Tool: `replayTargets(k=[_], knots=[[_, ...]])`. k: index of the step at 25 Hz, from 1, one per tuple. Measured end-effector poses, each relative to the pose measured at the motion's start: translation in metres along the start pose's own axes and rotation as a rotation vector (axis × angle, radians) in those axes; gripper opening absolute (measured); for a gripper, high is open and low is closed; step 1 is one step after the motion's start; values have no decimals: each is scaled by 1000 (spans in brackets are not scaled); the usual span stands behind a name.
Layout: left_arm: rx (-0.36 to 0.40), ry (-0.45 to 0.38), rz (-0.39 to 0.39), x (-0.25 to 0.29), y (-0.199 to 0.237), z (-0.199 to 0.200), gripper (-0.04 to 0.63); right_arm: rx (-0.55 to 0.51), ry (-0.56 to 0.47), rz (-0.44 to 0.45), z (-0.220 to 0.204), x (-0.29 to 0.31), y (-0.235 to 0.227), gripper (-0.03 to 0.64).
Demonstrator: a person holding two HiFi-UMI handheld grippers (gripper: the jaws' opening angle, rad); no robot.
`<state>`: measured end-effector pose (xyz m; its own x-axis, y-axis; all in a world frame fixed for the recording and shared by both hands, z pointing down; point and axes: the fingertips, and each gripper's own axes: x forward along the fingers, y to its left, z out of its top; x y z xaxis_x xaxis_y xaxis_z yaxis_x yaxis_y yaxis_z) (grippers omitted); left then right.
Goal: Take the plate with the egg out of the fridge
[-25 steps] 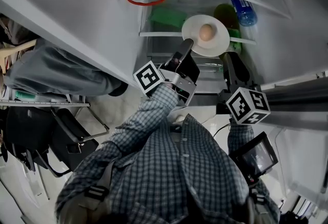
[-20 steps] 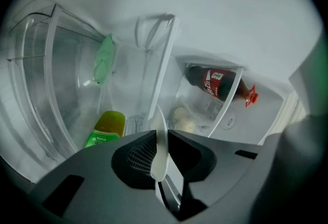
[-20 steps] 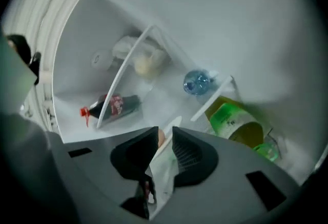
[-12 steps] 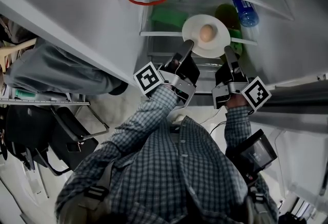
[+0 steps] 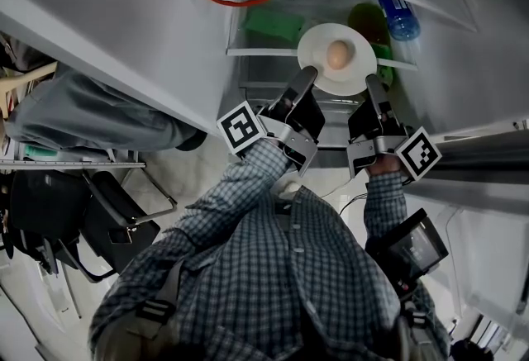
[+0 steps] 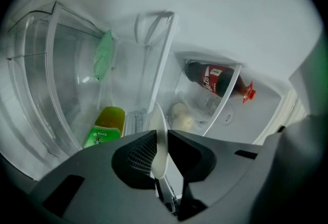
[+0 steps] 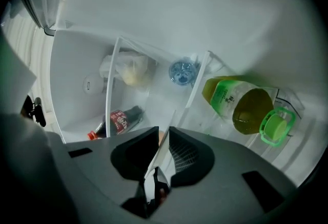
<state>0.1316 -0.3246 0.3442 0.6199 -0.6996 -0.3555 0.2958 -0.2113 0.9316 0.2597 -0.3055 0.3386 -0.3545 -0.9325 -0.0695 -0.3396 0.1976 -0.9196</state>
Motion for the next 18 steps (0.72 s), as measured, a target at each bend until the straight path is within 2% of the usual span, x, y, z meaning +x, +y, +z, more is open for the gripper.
replayTargets(k=[12,18], knots=[[-40,15,-6,6,-5,2,74,-44,-11,-7,4,2,10,67],[-57,66,-11,-35,-16,-20,74,-66,-41,-19,-24,-41,25,67]])
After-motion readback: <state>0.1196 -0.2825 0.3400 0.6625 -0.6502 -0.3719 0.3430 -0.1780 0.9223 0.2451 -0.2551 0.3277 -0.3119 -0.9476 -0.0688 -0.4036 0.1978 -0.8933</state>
